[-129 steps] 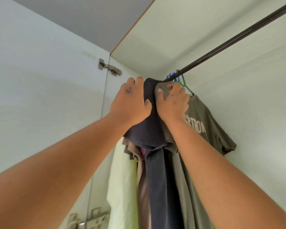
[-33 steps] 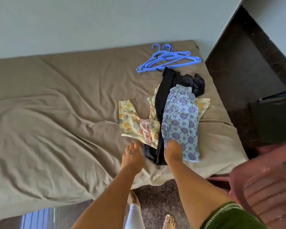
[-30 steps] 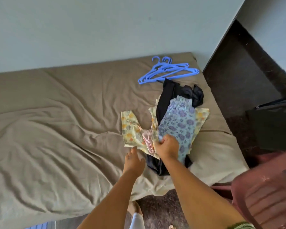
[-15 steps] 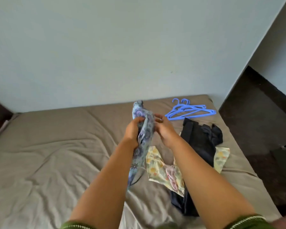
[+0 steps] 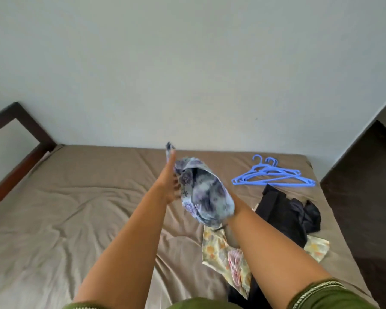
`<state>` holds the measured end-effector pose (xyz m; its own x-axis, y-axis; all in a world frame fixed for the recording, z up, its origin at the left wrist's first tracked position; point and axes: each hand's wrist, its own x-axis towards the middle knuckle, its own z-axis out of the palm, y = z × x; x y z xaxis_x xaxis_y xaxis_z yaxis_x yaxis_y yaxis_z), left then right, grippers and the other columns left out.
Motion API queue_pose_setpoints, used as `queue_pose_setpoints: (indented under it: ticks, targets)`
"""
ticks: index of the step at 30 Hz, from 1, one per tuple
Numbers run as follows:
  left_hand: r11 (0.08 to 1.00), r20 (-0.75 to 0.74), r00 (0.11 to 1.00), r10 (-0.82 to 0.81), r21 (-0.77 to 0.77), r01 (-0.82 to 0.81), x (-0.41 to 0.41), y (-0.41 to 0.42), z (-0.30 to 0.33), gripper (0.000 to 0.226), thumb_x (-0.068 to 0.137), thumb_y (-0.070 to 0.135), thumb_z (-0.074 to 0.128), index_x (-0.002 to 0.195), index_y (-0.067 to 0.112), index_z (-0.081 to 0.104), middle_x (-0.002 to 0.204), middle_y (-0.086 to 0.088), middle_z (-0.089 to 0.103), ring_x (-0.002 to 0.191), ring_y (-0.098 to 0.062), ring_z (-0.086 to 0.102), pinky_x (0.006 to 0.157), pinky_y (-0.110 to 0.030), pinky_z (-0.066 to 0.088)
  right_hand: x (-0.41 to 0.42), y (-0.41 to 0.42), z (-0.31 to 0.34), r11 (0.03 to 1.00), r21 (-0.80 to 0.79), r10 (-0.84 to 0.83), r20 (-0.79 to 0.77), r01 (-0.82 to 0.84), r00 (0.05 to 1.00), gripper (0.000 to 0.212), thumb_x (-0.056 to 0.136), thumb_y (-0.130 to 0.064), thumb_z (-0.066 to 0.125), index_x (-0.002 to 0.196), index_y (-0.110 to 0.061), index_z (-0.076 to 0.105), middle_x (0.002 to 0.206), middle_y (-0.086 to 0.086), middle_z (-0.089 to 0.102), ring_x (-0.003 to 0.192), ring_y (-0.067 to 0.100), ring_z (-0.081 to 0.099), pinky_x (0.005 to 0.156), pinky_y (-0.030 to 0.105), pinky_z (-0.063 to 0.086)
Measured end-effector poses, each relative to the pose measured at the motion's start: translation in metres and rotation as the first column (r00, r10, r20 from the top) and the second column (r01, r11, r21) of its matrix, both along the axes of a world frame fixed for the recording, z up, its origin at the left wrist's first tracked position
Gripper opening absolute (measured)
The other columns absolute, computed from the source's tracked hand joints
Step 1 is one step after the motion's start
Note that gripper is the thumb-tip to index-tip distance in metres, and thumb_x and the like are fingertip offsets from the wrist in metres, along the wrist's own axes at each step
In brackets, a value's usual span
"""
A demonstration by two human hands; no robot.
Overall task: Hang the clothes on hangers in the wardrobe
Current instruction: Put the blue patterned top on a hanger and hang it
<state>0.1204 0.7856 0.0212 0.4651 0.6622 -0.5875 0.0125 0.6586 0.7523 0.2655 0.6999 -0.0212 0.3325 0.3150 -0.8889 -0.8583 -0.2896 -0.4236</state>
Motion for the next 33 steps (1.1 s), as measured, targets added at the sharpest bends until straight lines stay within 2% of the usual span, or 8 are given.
queue_pose_setpoints:
  ticks: [2,7,13,17,20,24,27,33]
  targets:
    - [0.990,0.023,0.991,-0.131,-0.049,0.132,0.003,-0.016,-0.015,0.106,0.061,0.089,0.057,0.133,0.011,0.056,0.135,-0.021,0.056,0.120,-0.039,0.057,0.105,-0.055,0.042,-0.005,0.017,0.009,0.888,0.122,0.406,0.246,-0.444,0.880,0.024,0.100,-0.008,0.040,0.115,0.004,0.055,0.101,0.013,0.060,0.086,0.027,0.060,0.071,0.031,0.053]
    - [0.996,-0.155,0.988,-0.021,0.077,0.033,0.014,-0.043,-0.024,0.103,0.061,0.085,0.063,0.138,0.017,0.046,0.138,-0.016,0.049,0.129,-0.029,0.045,0.109,-0.054,0.036,-0.012,0.018,0.015,0.588,0.038,0.713,0.449,-0.808,0.539,0.089,0.089,-0.050,0.060,0.153,-0.030,0.002,0.160,0.009,0.010,0.143,0.037,0.024,0.112,0.057,0.024]
    - [0.894,-0.593,0.804,0.047,0.385,0.231,0.007,-0.028,-0.028,0.033,0.094,0.041,0.058,0.093,0.009,0.061,0.088,-0.006,0.061,0.077,-0.017,0.054,0.081,-0.037,0.051,-0.007,0.018,0.016,0.511,-0.009,0.702,0.582,-0.860,0.411,0.078,0.090,-0.042,0.062,0.152,-0.034,0.015,0.159,0.012,0.016,0.141,0.037,0.027,0.113,0.058,0.018]
    - [0.971,-0.210,0.976,-0.062,0.212,0.107,0.006,-0.023,-0.015,0.063,0.080,0.062,0.066,0.116,0.011,0.051,0.108,-0.011,0.064,0.092,-0.021,0.064,0.080,-0.037,0.056,0.009,0.030,0.040,0.568,0.202,0.641,0.499,-0.798,0.583,0.034,0.084,-0.030,0.060,0.110,-0.007,0.064,0.116,0.019,0.065,0.098,0.029,0.062,0.101,0.043,0.044]
    - [0.926,-0.188,0.982,0.015,0.374,0.058,0.007,-0.017,-0.005,0.045,0.084,0.031,0.074,0.117,0.010,0.051,0.112,-0.016,0.067,0.096,-0.027,0.068,0.085,-0.049,0.057,0.017,0.031,0.058,0.517,0.331,0.636,0.469,-0.789,0.613,0.025,0.072,-0.019,0.058,0.095,-0.009,0.061,0.080,0.006,0.065,0.072,0.018,0.057,0.075,0.033,0.046]
    - [0.877,-0.230,0.971,0.063,0.477,0.056,0.010,-0.004,0.010,0.007,0.095,0.023,0.060,0.099,0.018,0.063,0.100,-0.015,0.072,0.083,-0.023,0.062,0.083,-0.049,0.055,0.018,0.031,0.068,0.460,0.220,0.623,0.611,-0.860,0.490,0.054,0.071,-0.009,0.076,0.122,-0.014,0.057,0.109,0.009,0.067,0.102,0.024,0.062,0.093,0.038,0.047]
    - [0.919,-0.085,0.988,0.126,0.384,-0.084,0.011,0.000,0.023,0.014,0.097,0.027,0.056,0.106,0.018,0.062,0.098,-0.008,0.072,0.088,-0.025,0.070,0.081,-0.044,0.058,0.014,0.030,0.069,0.429,-0.036,0.690,0.657,-0.903,0.302,0.096,0.058,-0.037,0.090,0.139,-0.016,0.043,0.132,0.007,0.057,0.123,0.026,0.052,0.105,0.040,0.039]
    - [0.904,-0.133,0.945,0.300,0.355,-0.238,-0.006,0.023,0.017,0.021,0.095,0.030,0.057,0.103,0.012,0.064,0.095,-0.010,0.068,0.083,-0.026,0.062,0.079,-0.041,0.053,0.007,0.039,0.112,0.607,-0.016,0.543,0.738,-0.794,0.401,0.057,0.080,-0.006,0.066,0.134,-0.005,0.047,0.133,0.009,0.051,0.113,0.026,0.050,0.087,0.034,0.045]
